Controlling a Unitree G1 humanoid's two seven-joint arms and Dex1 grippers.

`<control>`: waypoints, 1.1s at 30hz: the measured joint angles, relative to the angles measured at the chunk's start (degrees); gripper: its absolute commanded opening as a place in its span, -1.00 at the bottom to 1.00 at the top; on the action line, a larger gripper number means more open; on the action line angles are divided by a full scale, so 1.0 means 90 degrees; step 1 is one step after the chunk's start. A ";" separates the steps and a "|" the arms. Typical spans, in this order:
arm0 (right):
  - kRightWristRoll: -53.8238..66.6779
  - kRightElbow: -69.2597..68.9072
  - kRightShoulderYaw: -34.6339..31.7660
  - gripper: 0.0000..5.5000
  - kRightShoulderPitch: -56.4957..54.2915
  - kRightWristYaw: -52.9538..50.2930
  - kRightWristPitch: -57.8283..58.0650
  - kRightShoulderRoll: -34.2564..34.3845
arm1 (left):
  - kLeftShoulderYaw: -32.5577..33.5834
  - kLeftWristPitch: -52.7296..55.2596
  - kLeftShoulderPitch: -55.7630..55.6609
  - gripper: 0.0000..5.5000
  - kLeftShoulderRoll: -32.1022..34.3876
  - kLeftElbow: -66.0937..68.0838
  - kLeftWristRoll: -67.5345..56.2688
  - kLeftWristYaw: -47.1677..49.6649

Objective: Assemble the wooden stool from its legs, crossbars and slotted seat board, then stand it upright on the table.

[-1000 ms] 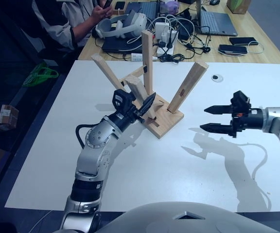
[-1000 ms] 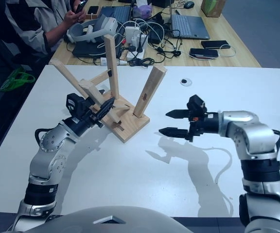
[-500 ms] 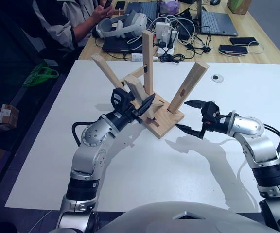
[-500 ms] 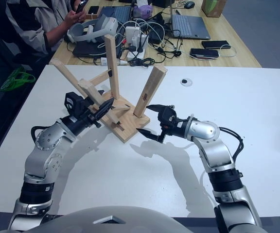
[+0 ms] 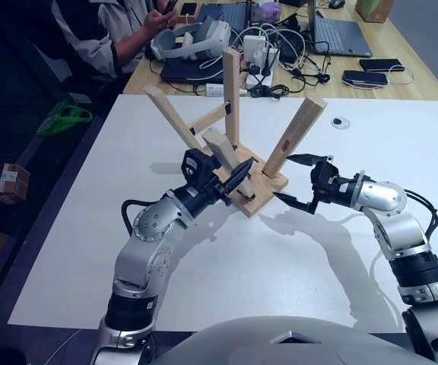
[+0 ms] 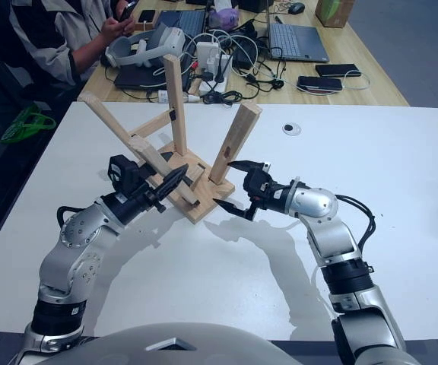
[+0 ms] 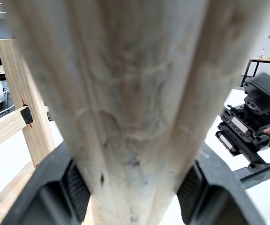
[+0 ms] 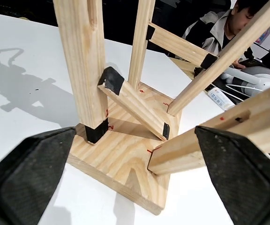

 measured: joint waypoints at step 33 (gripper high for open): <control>-0.0165 0.0437 0.0046 0.72 -0.0859 0.0398 0.0177 -0.0013 | 0.1522 0.2145 -0.0263 0.28 0.1085 0.0207 -0.2172 -0.0346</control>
